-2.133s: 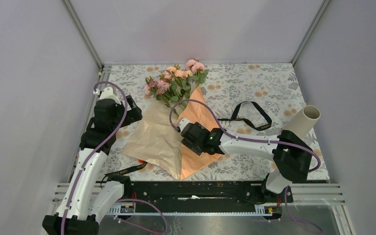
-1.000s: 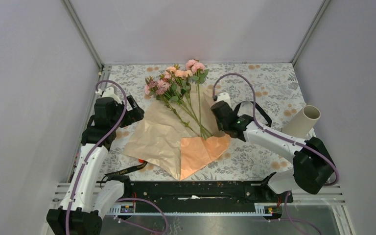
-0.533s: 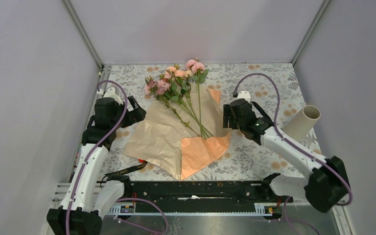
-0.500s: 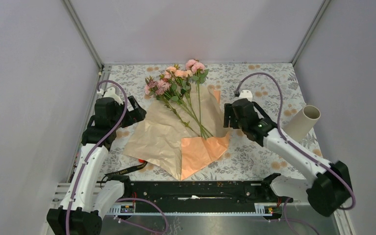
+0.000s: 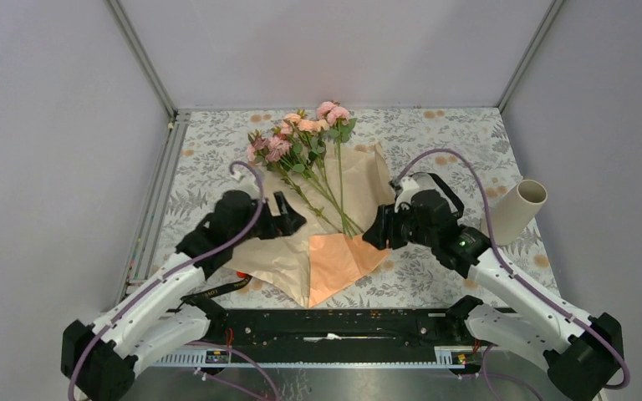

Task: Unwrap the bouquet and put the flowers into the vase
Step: Unfold the wrapping paper at the center of the board.

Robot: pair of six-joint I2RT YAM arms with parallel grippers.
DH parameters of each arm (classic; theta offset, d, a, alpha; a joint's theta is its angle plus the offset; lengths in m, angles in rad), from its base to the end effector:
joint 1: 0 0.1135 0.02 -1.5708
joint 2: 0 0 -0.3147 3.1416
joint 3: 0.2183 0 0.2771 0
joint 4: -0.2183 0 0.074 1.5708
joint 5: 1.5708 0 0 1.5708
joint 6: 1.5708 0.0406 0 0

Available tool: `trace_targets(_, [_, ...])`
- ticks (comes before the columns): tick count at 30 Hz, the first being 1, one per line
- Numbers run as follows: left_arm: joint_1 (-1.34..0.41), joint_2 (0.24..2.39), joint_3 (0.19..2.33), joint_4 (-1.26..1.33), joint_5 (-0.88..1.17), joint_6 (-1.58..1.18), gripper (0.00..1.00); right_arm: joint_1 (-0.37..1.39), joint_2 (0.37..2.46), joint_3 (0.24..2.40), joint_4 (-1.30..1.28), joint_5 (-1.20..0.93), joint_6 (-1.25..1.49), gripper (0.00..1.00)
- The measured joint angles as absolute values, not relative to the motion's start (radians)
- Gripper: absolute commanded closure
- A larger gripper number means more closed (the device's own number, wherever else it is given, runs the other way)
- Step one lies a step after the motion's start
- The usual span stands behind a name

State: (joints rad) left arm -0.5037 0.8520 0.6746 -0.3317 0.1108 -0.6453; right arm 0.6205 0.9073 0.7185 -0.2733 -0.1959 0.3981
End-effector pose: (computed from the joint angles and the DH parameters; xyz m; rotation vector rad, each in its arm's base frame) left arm 0.1638 -0.0954 0.3059 -0.0834 2.1794 -0.7969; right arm 0.1622 0.1257 0.3189 -0.3641 2.0965 0.8234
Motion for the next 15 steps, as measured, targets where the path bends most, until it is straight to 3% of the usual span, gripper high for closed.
trace_targets(6, [-0.754,1.019,0.598,-0.119,0.064,-0.801,0.32,0.728,0.995,0.628,-0.209,-0.256,0.456,0.64])
trace_targets(15, [-0.905,1.269,0.560,0.191,-0.007,-0.960,0.44,0.737,1.142,0.594,-0.115,-0.101,0.547,0.78])
